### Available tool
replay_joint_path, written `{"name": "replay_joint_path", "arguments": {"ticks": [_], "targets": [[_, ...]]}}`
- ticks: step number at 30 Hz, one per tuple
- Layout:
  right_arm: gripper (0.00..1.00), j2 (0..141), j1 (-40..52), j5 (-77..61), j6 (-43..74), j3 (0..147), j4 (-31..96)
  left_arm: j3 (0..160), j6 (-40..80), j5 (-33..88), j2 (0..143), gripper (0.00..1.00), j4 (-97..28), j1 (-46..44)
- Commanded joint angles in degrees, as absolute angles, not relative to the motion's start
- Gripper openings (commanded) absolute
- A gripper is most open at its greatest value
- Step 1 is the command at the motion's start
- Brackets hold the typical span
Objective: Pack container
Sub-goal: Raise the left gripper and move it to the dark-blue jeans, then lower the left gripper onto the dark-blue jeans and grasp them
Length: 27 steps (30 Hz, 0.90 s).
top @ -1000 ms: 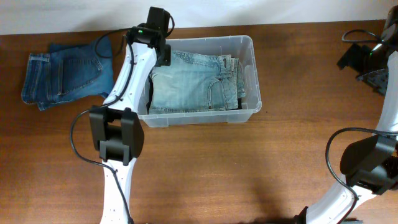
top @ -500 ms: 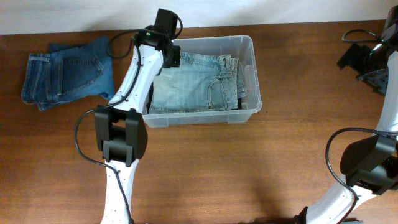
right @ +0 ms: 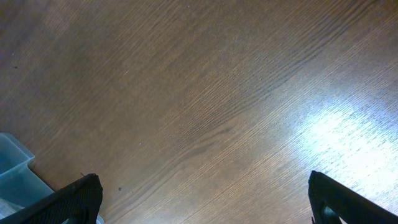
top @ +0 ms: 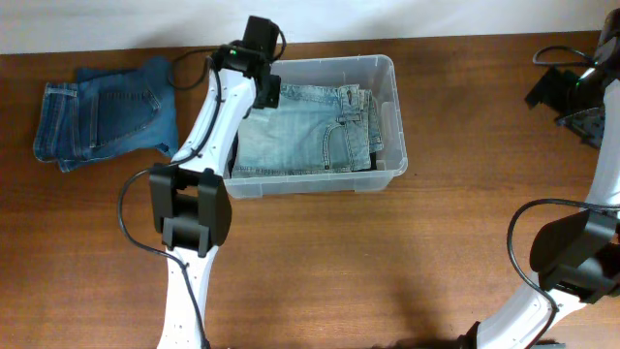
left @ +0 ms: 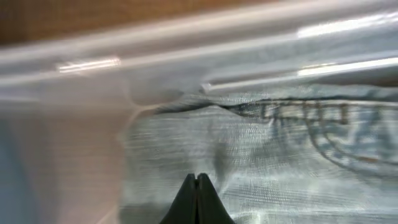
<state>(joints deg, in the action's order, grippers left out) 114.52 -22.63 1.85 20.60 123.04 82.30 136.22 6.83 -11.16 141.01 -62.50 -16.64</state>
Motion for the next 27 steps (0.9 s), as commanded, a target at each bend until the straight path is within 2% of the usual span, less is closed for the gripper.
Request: {"name": "replay_joint_path", "arguments": {"ticks": [1,4,10,11,12,13,14,15,16,22,24,25,27], "targets": [[0.98,114.8,-22.6,1.8,20.7,122.7,82.3,140.5,5.7,-12.4,134.3,0.04,-64.8,-16.5],[0.99,114.8,-22.6,1.8,20.7,122.7,82.3,140.5,5.7,-13.0,129.6,0.08,-66.6,-16.1],[0.98,114.8,-22.6,1.8,20.7,122.7,82.3,140.5,5.5,-19.8,124.5,0.08,-67.4,-10.3],[0.98,114.8,-22.6,1.8,20.7,122.7,82.3,140.5,6.1,-19.7,124.5,0.13,-67.7,-8.5],[0.98,114.8,-22.6,1.8,20.6,122.7,82.3,140.5,7.5,-19.7,124.5,0.23,-68.1,-6.6],[0.98,114.8,-22.6,1.8,20.6,122.7,82.3,140.5,8.7,-19.7,124.7,0.27,-68.3,-5.0],[0.99,114.8,-22.6,1.8,20.7,122.7,82.3,140.4,9.8,-19.2,124.7,0.36,-68.4,-2.9],[0.99,114.8,-22.6,1.8,20.7,122.7,82.3,140.3,9.8,-17.8,124.8,0.50,-68.4,-0.5],[0.98,114.8,-22.6,1.8,20.7,122.7,82.3,140.3,9.8,-16.3,124.8,0.58,-68.5,1.4],[0.99,114.8,-22.6,1.8,20.7,122.7,82.3,140.0,6.5,-3.7,124.9,0.82,-69.5,7.6],[0.98,114.8,-22.6,1.8,20.7,122.7,82.3,139.6,2.7,-3.4,125.2,0.87,-69.5,7.7],[0.99,114.8,-22.6,1.8,20.6,122.7,82.3,139.6,-0.2,-3.5,125.9,0.93,-69.5,7.6],[0.98,114.8,-22.6,1.8,20.7,122.7,82.3,139.6,-0.7,-6.3,127.9,0.94,-69.5,7.5]]}}
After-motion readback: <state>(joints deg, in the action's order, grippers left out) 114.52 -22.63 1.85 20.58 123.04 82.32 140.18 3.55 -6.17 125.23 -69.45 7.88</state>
